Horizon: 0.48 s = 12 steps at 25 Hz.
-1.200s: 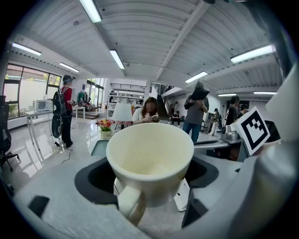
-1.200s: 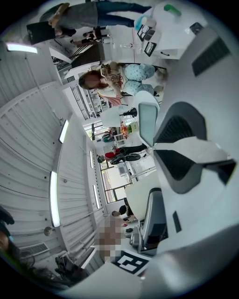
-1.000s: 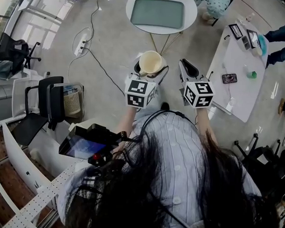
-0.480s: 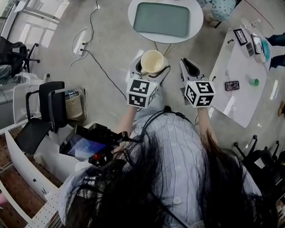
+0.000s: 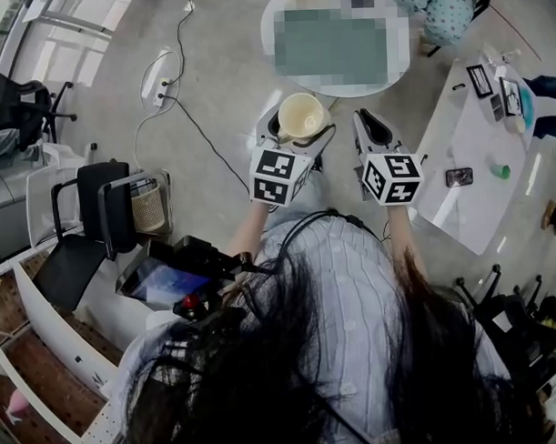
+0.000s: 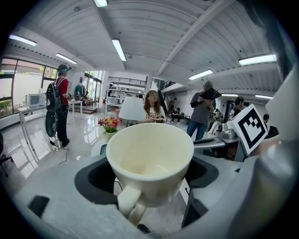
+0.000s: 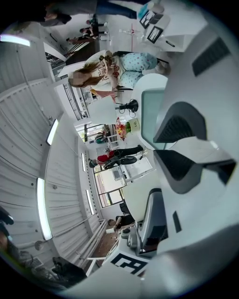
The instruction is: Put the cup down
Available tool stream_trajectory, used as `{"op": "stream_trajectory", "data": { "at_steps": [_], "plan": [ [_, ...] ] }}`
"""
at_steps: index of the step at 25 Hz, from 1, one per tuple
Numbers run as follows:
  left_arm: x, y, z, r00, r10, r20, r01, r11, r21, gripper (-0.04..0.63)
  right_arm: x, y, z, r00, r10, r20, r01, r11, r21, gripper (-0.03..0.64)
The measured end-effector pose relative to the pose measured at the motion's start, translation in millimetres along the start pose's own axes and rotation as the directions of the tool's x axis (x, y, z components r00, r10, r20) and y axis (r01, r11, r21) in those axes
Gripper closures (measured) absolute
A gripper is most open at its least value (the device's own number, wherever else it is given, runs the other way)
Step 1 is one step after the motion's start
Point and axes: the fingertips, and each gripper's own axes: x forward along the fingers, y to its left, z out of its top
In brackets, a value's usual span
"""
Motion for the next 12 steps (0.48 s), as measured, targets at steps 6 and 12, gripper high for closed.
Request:
{"op": "stream_trajectory", "data": {
  "at_steps": [6, 12],
  "plan": [
    [12, 29, 9, 1.0, -0.015, -0.001, 0.015, 1.0, 0.004, 0.15, 27, 2, 12, 1.0, -0.014, -0.014, 0.014, 1.0, -0.014, 0.554],
    [27, 59, 16, 0.999, -0.04, 0.001, 0.04, 0.999, 0.012, 0.15, 55, 3, 25, 0.999, -0.04, -0.014, 0.04, 0.999, -0.013, 0.554]
  ]
}}
